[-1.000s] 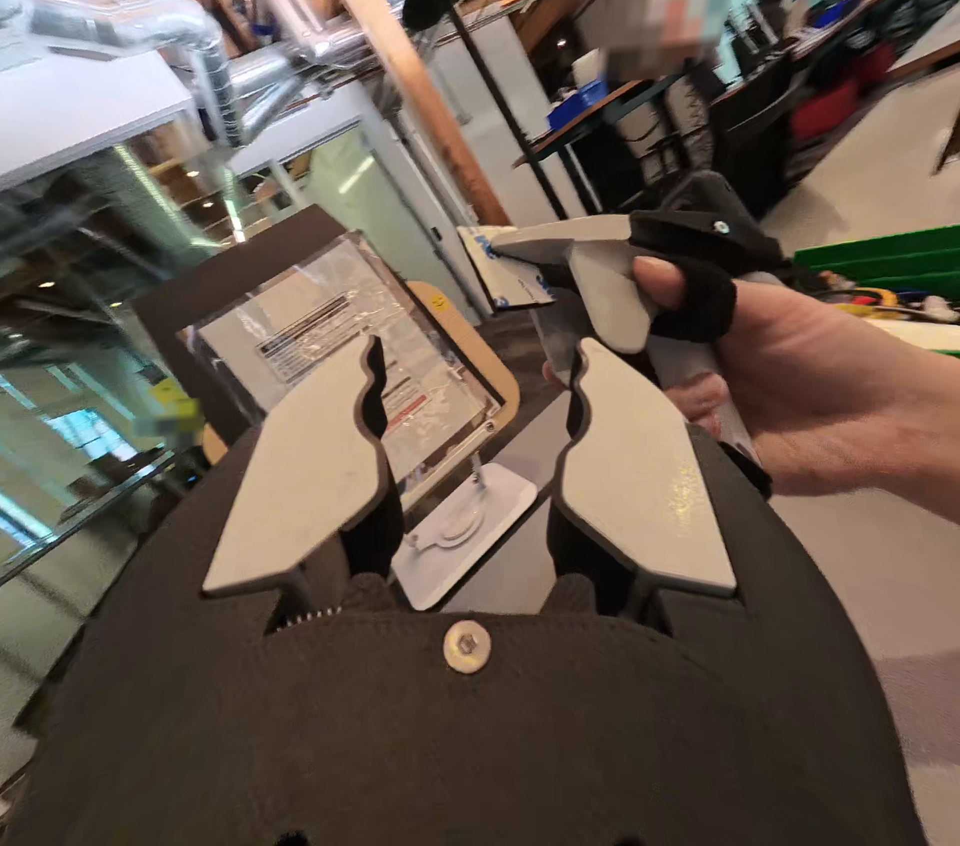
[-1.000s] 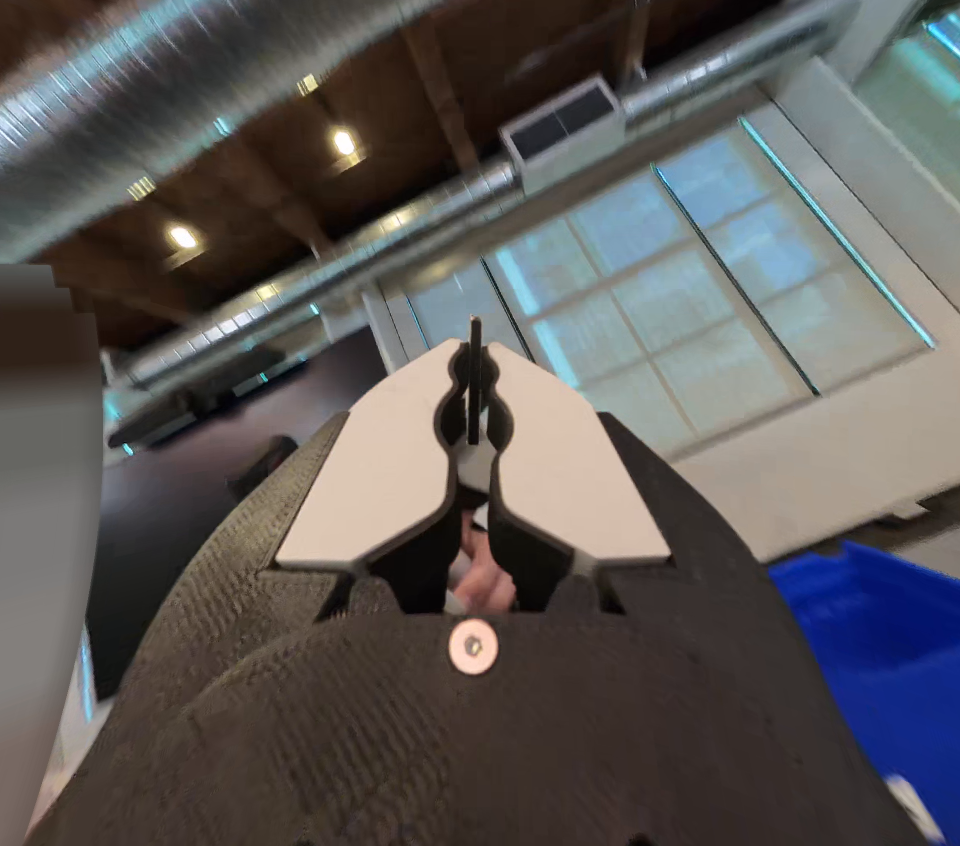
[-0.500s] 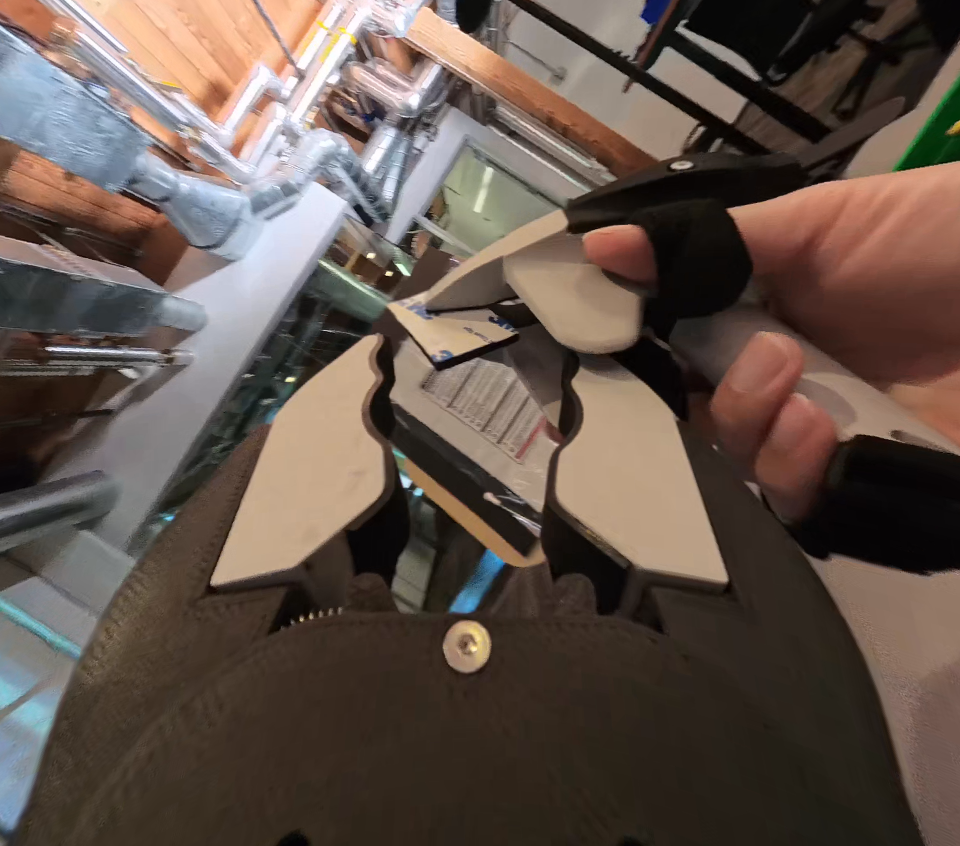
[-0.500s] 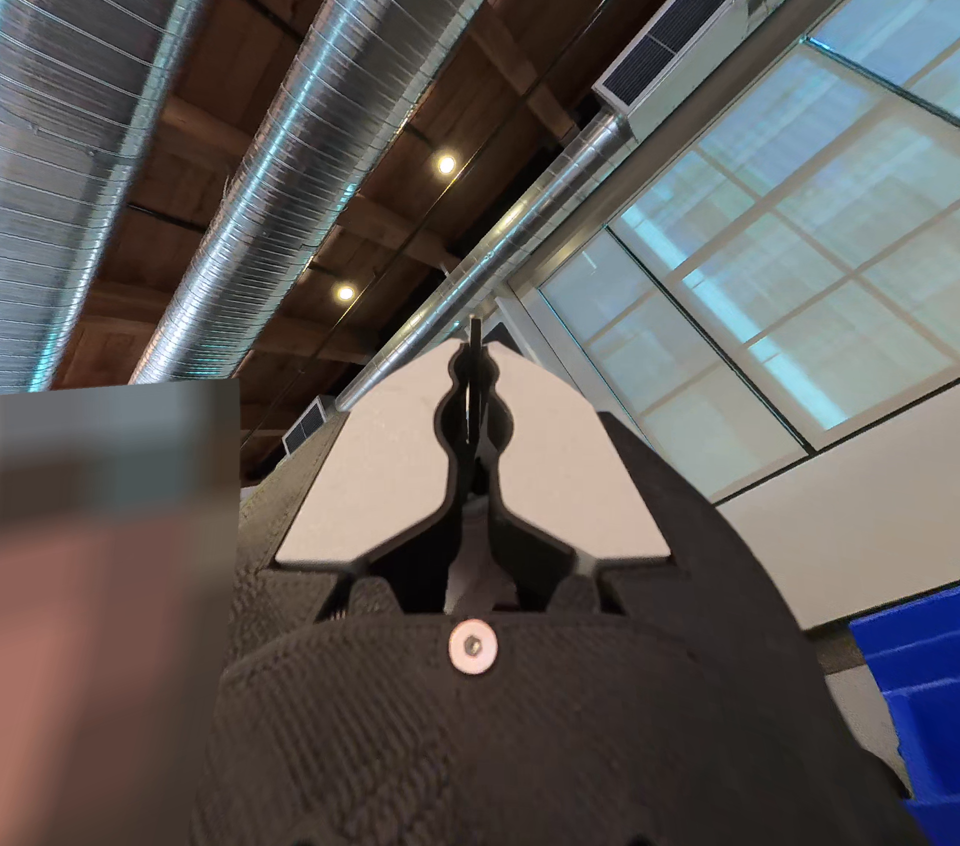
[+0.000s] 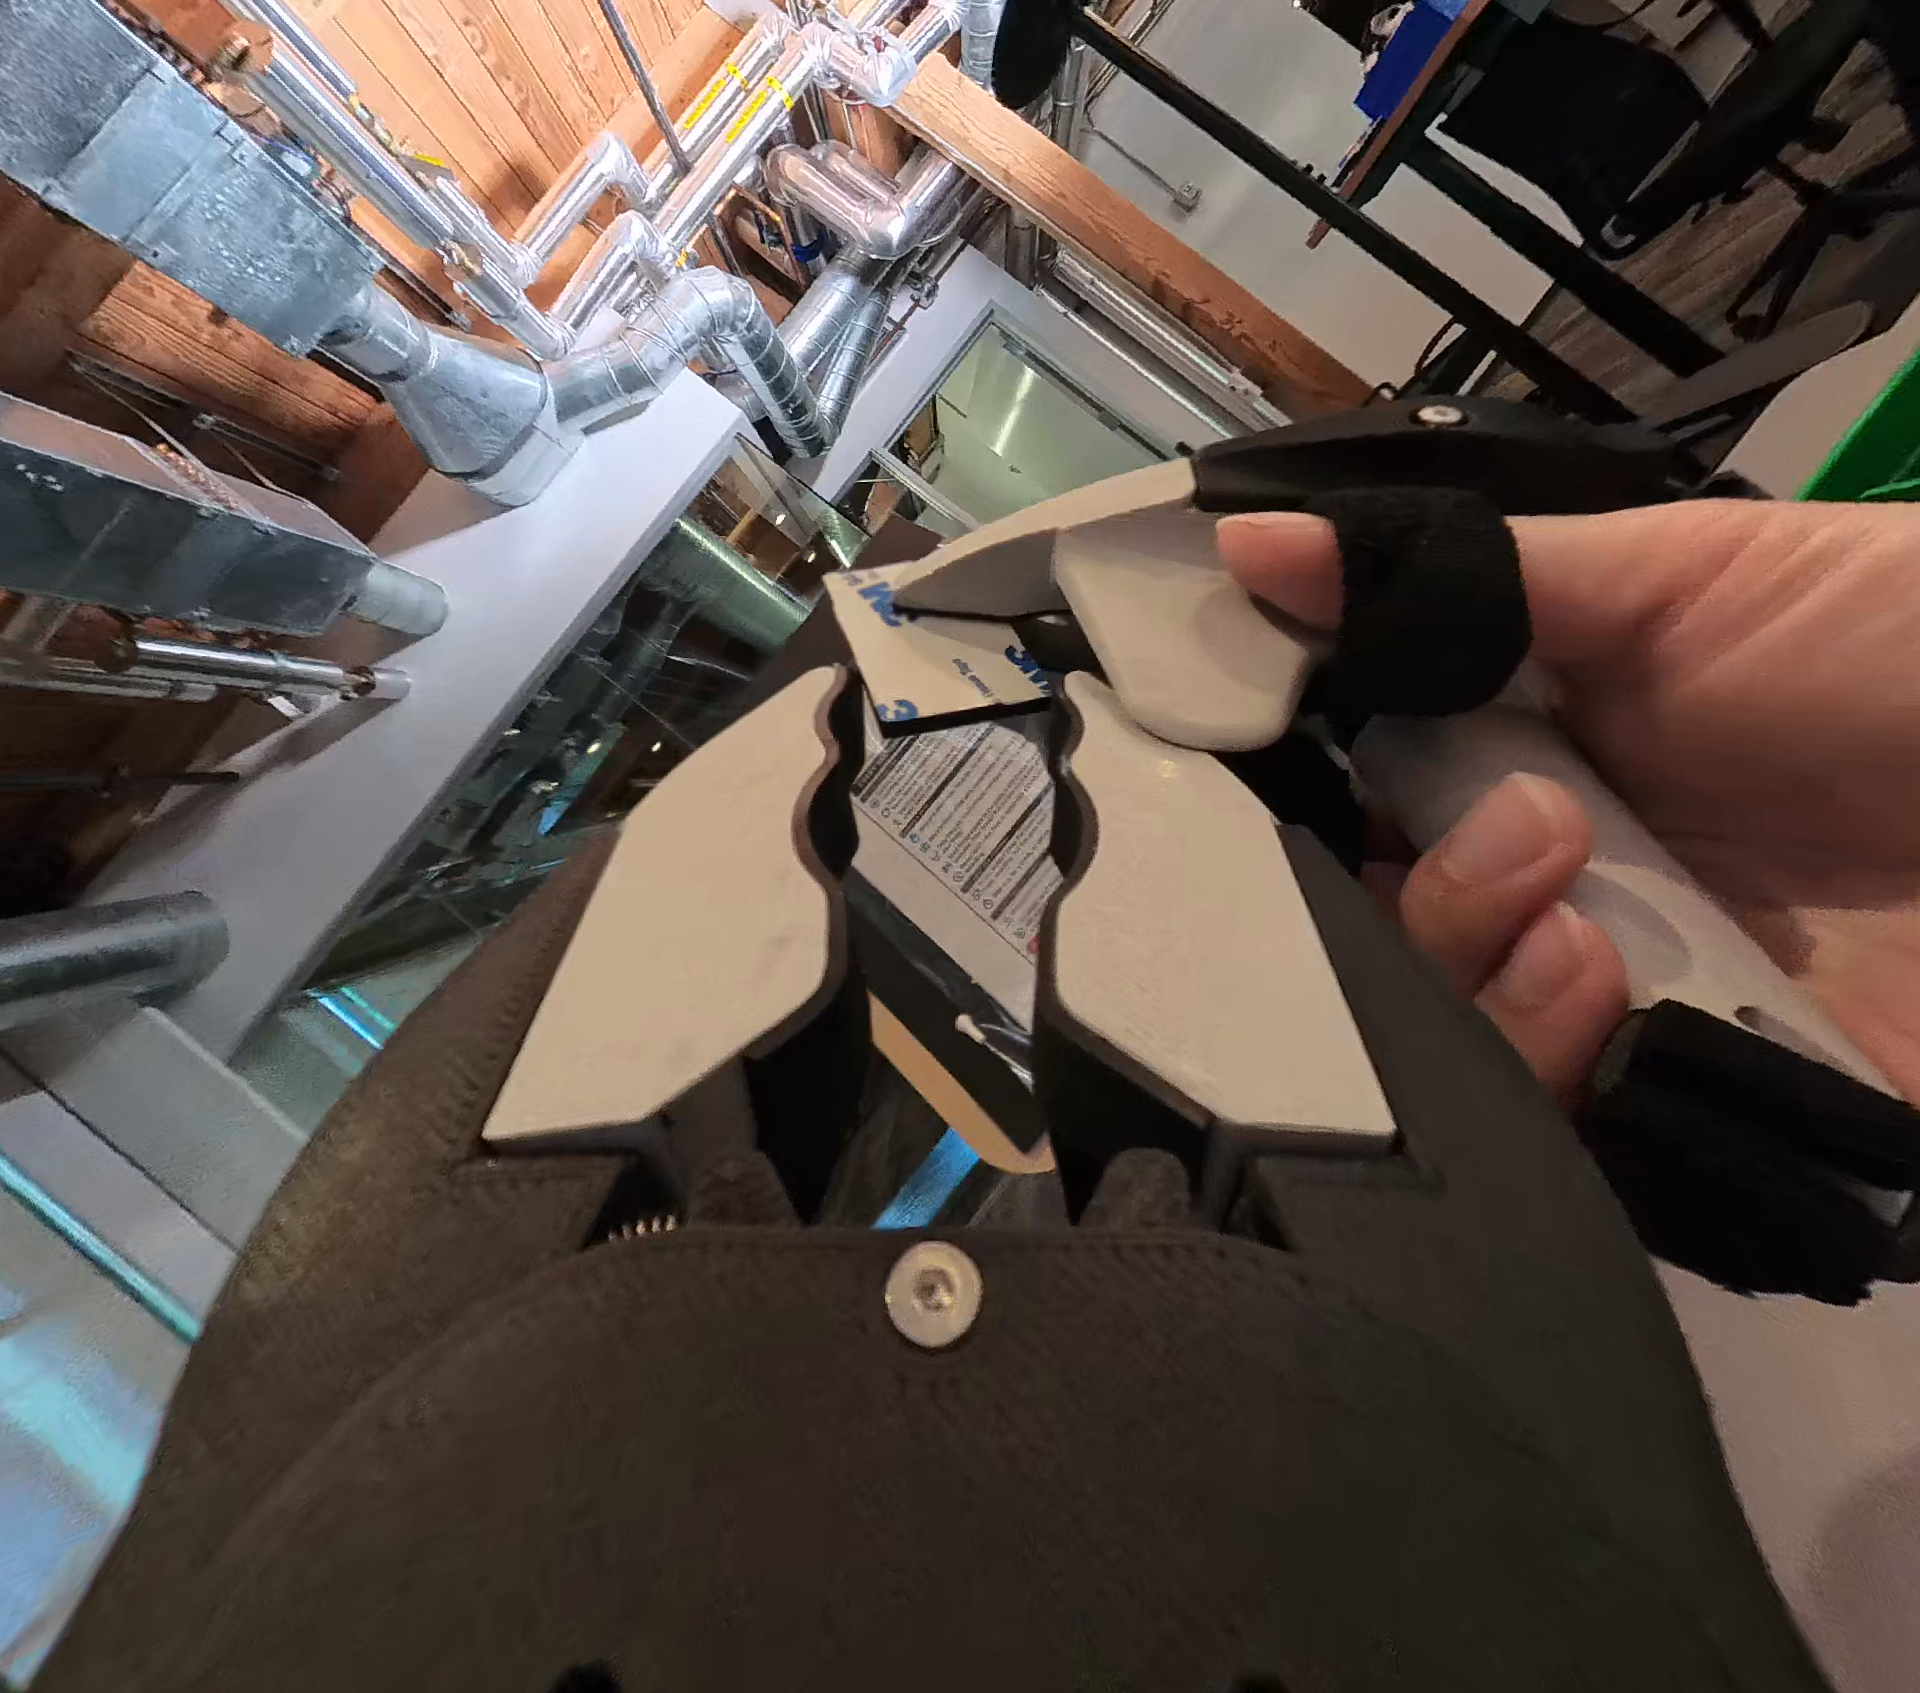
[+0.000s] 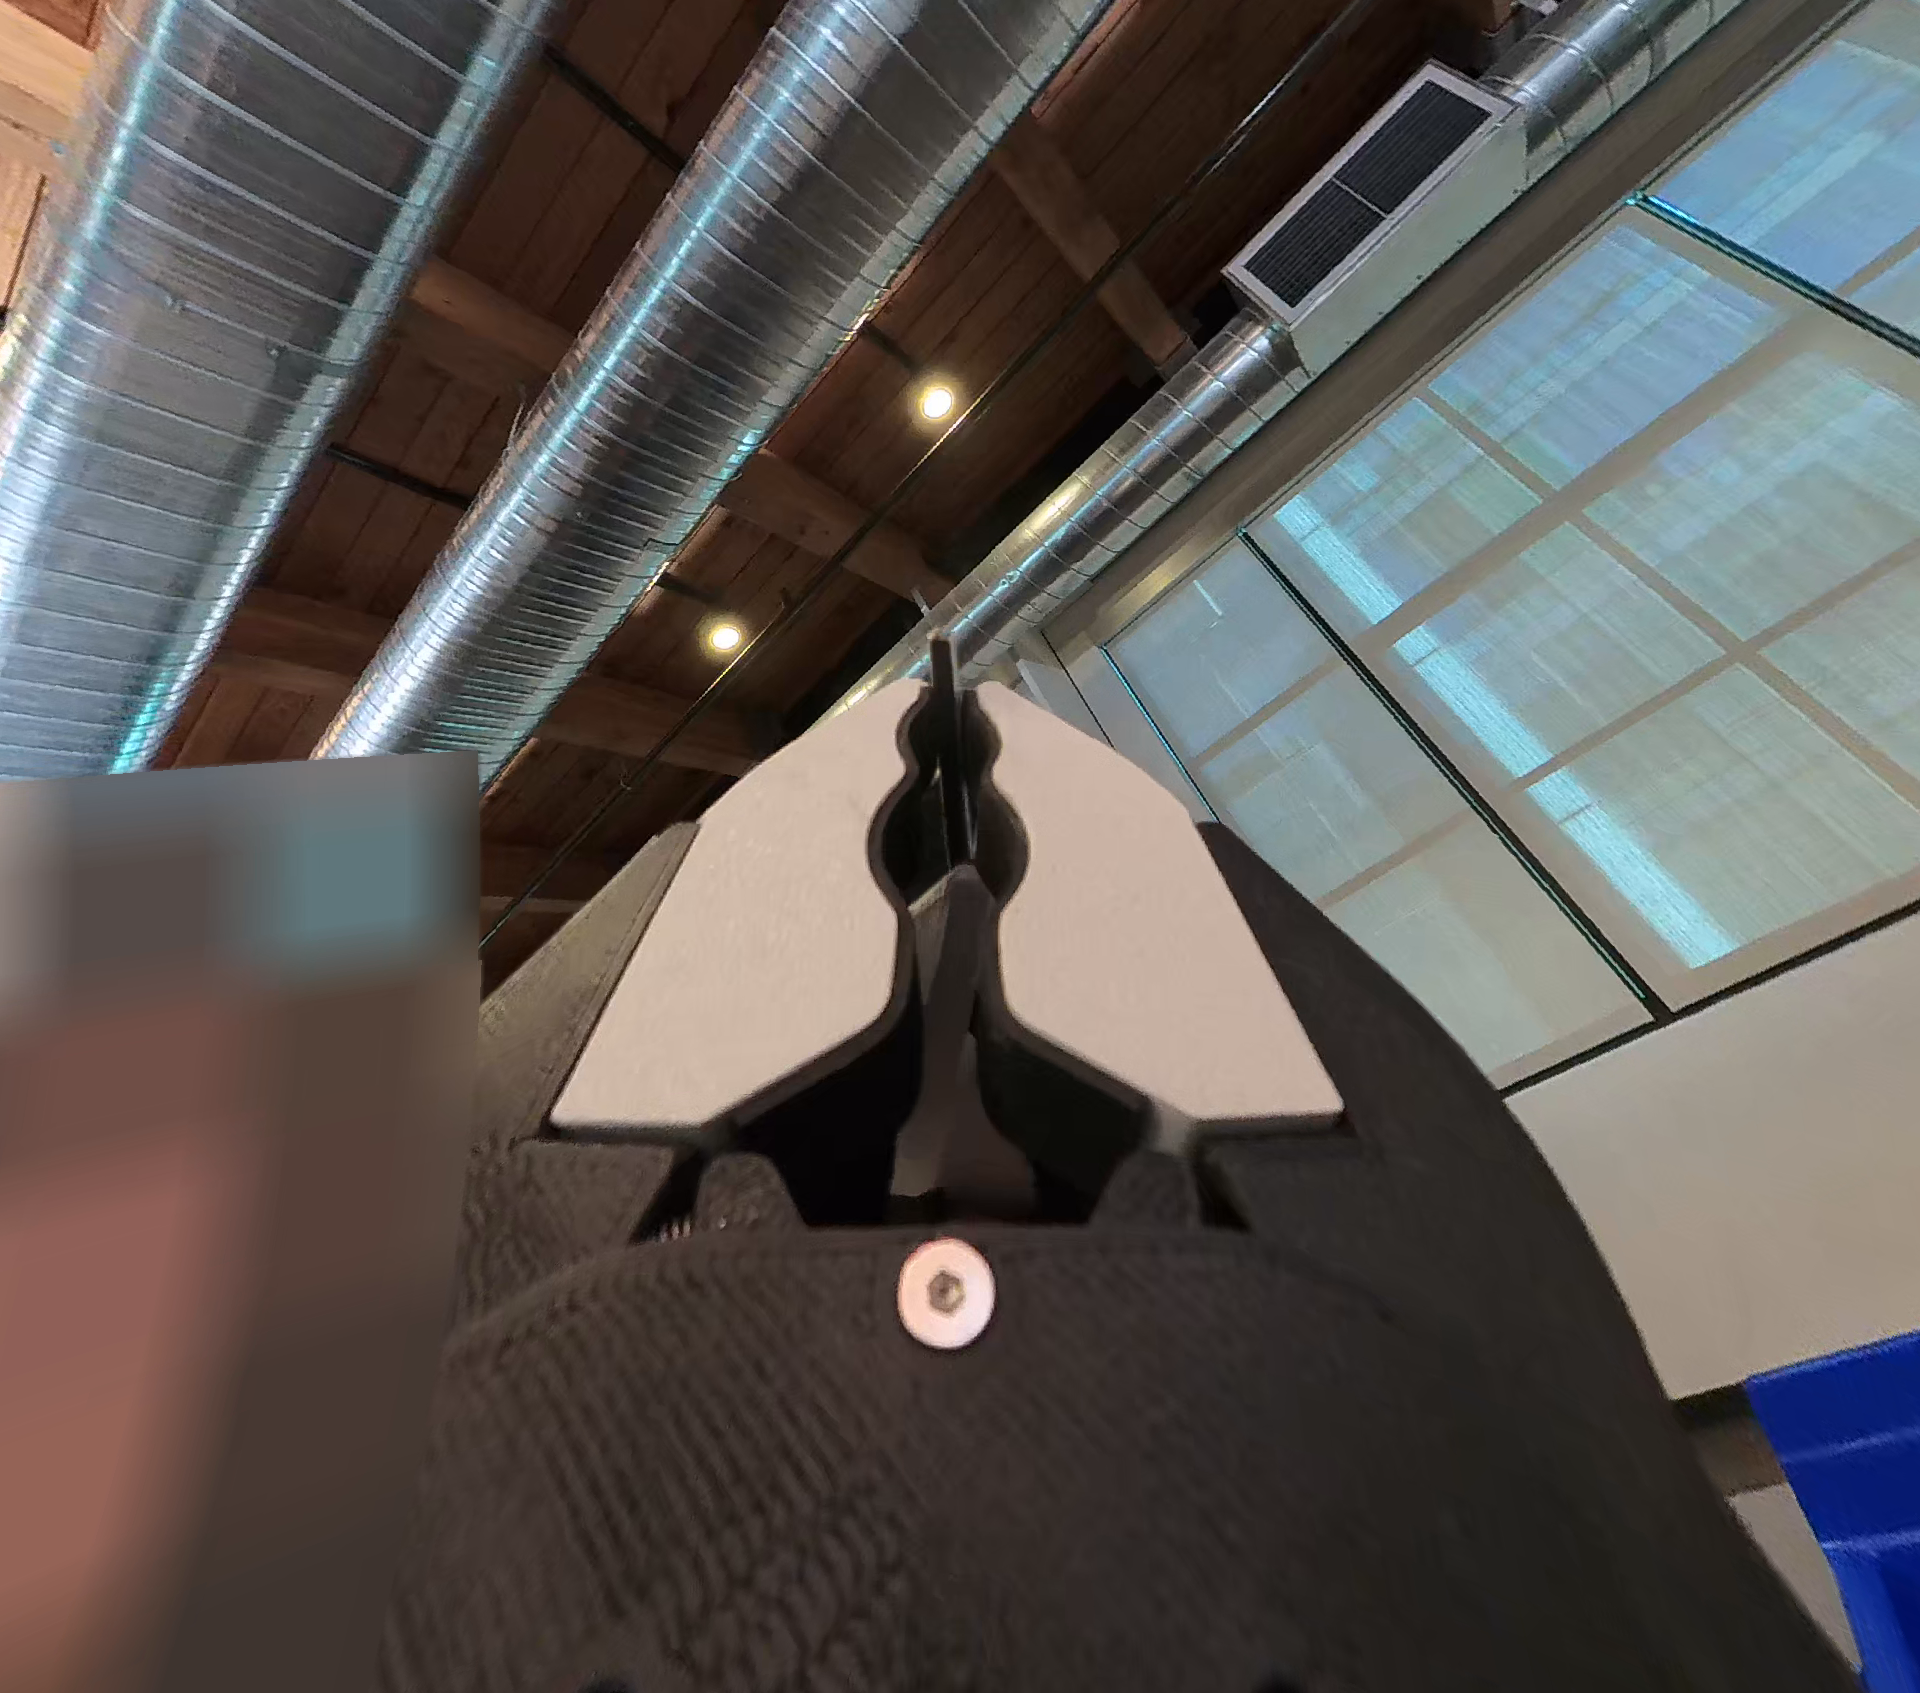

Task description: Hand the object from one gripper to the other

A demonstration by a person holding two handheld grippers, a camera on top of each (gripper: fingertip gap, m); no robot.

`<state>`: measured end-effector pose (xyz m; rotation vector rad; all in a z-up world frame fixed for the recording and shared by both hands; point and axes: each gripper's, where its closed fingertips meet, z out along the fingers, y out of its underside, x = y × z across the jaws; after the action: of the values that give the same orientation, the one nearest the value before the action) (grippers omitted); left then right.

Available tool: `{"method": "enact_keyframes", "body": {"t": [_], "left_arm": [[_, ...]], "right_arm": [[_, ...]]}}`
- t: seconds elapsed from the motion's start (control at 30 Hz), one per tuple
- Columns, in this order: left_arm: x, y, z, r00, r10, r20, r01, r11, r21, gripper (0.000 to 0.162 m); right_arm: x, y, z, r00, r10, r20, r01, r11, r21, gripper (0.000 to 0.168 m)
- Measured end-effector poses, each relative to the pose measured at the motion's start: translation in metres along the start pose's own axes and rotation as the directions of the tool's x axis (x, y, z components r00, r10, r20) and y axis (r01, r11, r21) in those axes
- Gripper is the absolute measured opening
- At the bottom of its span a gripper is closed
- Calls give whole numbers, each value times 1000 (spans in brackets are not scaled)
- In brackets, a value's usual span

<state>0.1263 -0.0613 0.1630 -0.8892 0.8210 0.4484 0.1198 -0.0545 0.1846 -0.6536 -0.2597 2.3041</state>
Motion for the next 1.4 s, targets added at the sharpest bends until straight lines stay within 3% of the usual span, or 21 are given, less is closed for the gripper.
{"method": "enact_keyframes", "body": {"t": [0.2,0.3,0.4,0.47,0.53,0.6,0.63,0.73,0.8,0.87,1.0,1.13,1.2,1.27,1.33,1.4], "left_arm": [[-3,-5,-3,1000,-5,7,5,1000,29,32],[-6,-4,-5,999,-40,-17,41,999,23,33],[-6,2,-7,989,-113,-94,113,994,-2,33],[-5,5,-11,969,-179,-168,178,984,-19,33],[-3,7,-18,933,-244,-265,243,969,-37,32],[0,10,-26,879,-311,-362,308,949,-67,32],[1,11,-31,846,-345,-407,343,936,-82,32],[-8,16,-39,772,-443,-456,441,890,-118,32],[-12,21,-42,717,-517,-468,501,849,-169,32],[-7,25,-48,640,-574,-511,533,810,-242,32],[-1,32,-50,584,-630,-512,548,771,-324,32],[11,30,-54,539,-633,-555,530,767,-361,32],[12,24,-53,534,-629,-565,543,767,-342,33],[3,16,-48,546,-638,-543,596,751,-283,35],[-15,15,-41,624,-622,-473,612,765,-200,52],[-33,22,-36,785,-511,-350,508,855,-109,53]], "right_arm": [[-6,0,2,998,-57,9,58,998,-13,5],[-5,-8,0,992,-126,-23,126,992,-12,17],[-8,-18,-3,958,-284,-49,281,958,-58,24],[-16,-23,-3,891,-452,-45,444,888,-118,26],[-20,-20,-5,746,-666,-17,646,730,-221,25],[-14,-11,-10,512,-857,54,813,463,-352,24],[-10,-5,-14,366,-924,116,865,292,-408,25],[0,14,-24,-99,-937,334,872,-244,-425,27],[2,24,-24,-333,-846,416,789,-492,-369,29],[2,24,-19,-485,-781,393,714,-613,-338,30],[14,42,-20,-620,-620,481,565,-778,-274,33],[26,47,-22,-649,-553,523,487,-830,-274,32],[27,47,-25,-633,-559,535,488,-825,-284,8],[26,42,-24,-600,-617,510,531,-784,-323,4],[20,28,-19,-510,-761,401,636,-648,-419,4],[15,13,-14,-277,-931,239,773,-363,-520,3]]}}
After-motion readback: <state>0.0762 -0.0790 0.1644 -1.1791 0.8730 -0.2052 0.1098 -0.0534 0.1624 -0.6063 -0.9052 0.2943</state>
